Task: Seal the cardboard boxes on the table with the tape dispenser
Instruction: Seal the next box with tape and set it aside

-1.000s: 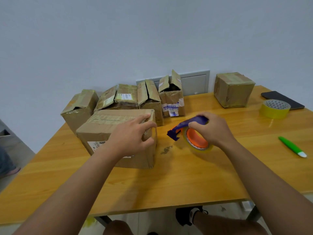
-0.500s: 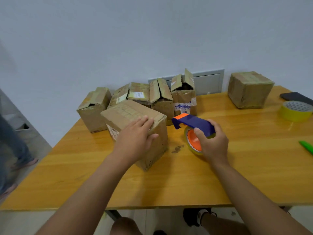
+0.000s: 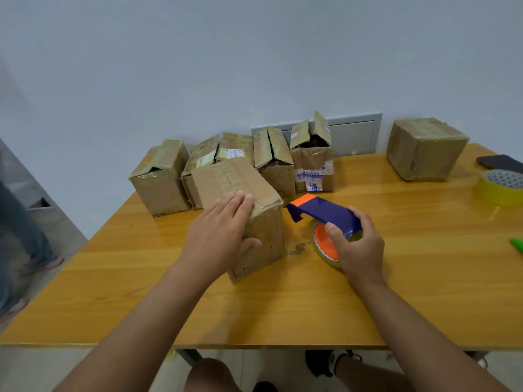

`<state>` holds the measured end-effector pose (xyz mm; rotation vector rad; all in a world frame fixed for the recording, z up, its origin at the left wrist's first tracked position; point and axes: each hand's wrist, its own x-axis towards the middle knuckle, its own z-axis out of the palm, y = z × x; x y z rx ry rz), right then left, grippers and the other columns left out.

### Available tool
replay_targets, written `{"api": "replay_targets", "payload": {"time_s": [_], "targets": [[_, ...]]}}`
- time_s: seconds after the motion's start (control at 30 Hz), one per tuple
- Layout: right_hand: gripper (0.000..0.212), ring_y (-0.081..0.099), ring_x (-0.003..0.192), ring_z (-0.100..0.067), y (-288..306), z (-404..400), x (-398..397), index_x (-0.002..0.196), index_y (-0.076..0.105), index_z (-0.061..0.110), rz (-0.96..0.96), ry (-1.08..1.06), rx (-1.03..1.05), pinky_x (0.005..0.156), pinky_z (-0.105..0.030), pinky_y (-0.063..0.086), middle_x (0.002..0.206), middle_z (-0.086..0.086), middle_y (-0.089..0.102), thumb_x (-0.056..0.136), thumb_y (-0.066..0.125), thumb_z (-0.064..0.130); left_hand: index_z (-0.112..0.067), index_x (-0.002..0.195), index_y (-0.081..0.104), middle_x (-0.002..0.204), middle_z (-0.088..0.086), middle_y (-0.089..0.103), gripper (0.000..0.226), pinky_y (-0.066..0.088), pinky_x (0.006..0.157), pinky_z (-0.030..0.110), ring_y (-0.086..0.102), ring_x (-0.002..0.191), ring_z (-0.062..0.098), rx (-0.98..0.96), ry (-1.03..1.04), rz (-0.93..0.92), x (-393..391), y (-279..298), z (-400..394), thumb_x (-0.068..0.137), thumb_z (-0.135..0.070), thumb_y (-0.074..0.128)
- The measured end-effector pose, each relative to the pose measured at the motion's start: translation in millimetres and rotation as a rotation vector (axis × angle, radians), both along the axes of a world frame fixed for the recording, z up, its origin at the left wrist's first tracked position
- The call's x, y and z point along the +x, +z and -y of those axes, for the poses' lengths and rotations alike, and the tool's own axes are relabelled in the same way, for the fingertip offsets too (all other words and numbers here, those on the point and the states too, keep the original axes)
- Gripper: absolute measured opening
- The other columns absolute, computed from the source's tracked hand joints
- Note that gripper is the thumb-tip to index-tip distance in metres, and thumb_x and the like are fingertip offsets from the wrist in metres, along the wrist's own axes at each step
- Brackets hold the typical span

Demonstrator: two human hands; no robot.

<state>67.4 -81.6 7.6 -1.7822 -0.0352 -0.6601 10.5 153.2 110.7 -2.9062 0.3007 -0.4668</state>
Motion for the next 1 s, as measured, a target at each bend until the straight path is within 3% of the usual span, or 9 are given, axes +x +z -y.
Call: {"api": "replay_targets", "payload": {"time_s": [0.17,0.4,0.57,0.7,0.8,0.87,1.0], "targets": [[0.059,0.052,0.094,-0.001,-2,0,-1,0.133,0.054,0.012,0.005,0.010,-0.012,0.075,-0.009,0.040,0.113,0.010,0.053,0.082,0.075,0.032,-0.010,0.136,0.055,0.137,0.013,0.058,0.075,0.045,0.102,0.042,0.055,0.127,0.027,-0.041,0.022,0.073,2,-3,2,0.094,-0.066,0.026],[0.066,0.052,0.097,0.009,0,1,-2,0.133,0.053,0.014,0.018,0.043,-0.013,0.070,0.000,0.040,0.114,0.010,0.053,0.076,0.064,0.044,-0.016,0.141,0.051,0.143,0.008,0.053,0.066,0.038,0.109,0.040,0.047,0.134,0.024,-0.166,-0.005,0.093,3,-6,2,0.101,-0.051,0.011],[0.068,0.052,0.095,0.003,0,2,-2,0.134,0.052,0.013,0.019,0.043,-0.008,0.069,0.001,0.040,0.116,0.008,0.052,0.076,0.063,0.044,-0.016,0.144,0.046,0.147,0.007,0.048,0.071,0.038,0.109,0.038,0.044,0.137,0.024,-0.072,-0.018,0.072,0,-1,-1,0.094,-0.062,0.028],[0.067,0.049,0.098,0.016,0,2,-2,0.134,0.052,0.015,0.010,0.053,-0.002,0.069,0.000,0.040,0.115,0.009,0.053,0.076,0.064,0.045,-0.021,0.153,0.028,0.158,0.001,0.031,0.082,0.026,0.116,0.034,0.029,0.146,0.019,-0.031,-0.058,0.019,0,2,-5,0.087,-0.063,0.052],[0.066,0.048,0.099,0.020,0,2,-2,0.133,0.052,0.015,0.011,0.056,0.003,0.070,0.000,0.041,0.115,0.008,0.053,0.076,0.064,0.044,-0.024,0.154,0.023,0.160,-0.003,0.026,0.084,0.020,0.117,0.031,0.023,0.147,0.016,-0.032,-0.086,0.036,1,1,-8,0.087,-0.060,0.058],[0.065,0.048,0.100,0.020,1,2,-3,0.133,0.052,0.015,0.008,0.060,0.007,0.070,-0.001,0.042,0.114,0.008,0.053,0.076,0.065,0.043,-0.024,0.154,0.025,0.159,-0.004,0.027,0.085,0.014,0.115,0.028,0.025,0.147,0.016,-0.028,-0.106,0.027,2,1,-15,0.086,-0.058,0.061],[0.062,0.047,0.099,0.023,1,3,-1,0.131,0.053,0.016,0.007,0.065,0.033,0.070,0.000,0.042,0.111,0.010,0.053,0.076,0.065,0.041,-0.023,0.148,0.039,0.152,-0.004,0.039,0.087,0.025,0.112,0.034,0.037,0.140,0.016,-0.050,-0.154,-0.002,-5,0,-40,0.075,-0.054,0.075]]}}
